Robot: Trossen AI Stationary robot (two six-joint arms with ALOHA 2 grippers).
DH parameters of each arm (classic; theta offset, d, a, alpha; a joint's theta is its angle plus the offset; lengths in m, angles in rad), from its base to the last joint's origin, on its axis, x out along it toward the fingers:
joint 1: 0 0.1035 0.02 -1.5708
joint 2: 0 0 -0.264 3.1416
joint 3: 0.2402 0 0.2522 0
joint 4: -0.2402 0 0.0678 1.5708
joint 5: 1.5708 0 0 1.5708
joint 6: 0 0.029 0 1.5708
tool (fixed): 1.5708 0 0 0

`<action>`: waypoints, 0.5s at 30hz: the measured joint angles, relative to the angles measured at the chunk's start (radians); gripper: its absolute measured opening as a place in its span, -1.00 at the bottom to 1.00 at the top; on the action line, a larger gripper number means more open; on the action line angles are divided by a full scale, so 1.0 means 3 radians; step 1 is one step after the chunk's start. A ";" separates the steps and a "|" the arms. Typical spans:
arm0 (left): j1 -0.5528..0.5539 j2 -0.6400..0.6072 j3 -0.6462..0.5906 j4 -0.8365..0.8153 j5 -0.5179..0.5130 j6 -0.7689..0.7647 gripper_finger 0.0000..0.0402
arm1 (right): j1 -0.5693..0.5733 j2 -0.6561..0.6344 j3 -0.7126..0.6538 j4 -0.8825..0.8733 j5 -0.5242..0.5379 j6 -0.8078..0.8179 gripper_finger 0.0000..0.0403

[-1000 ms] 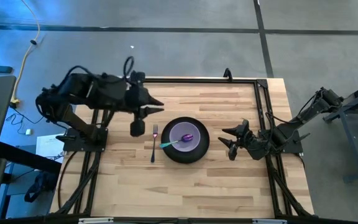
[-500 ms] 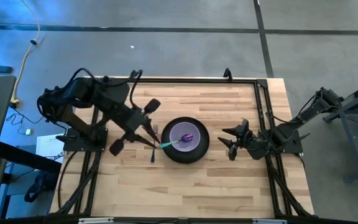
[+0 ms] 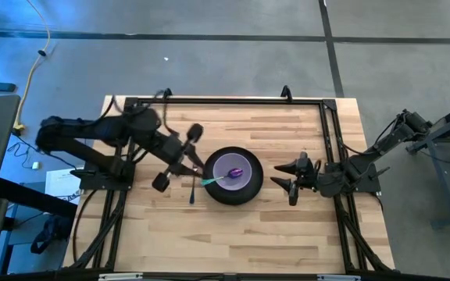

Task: Set table place
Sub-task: Return to Home Position

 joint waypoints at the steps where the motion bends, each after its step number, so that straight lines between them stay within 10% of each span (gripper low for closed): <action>1: 0.0000 -0.0122 -0.0203 0.0221 -0.0145 -0.0041 -0.70 | 0.0000 0.0000 0.0000 0.0048 0.0000 -0.0031 0.01; 15: -0.0001 -0.1543 -0.2425 0.2077 -0.1796 -0.0447 -0.70 | -0.0177 -0.0154 -0.0001 0.1361 0.0042 -0.1590 0.01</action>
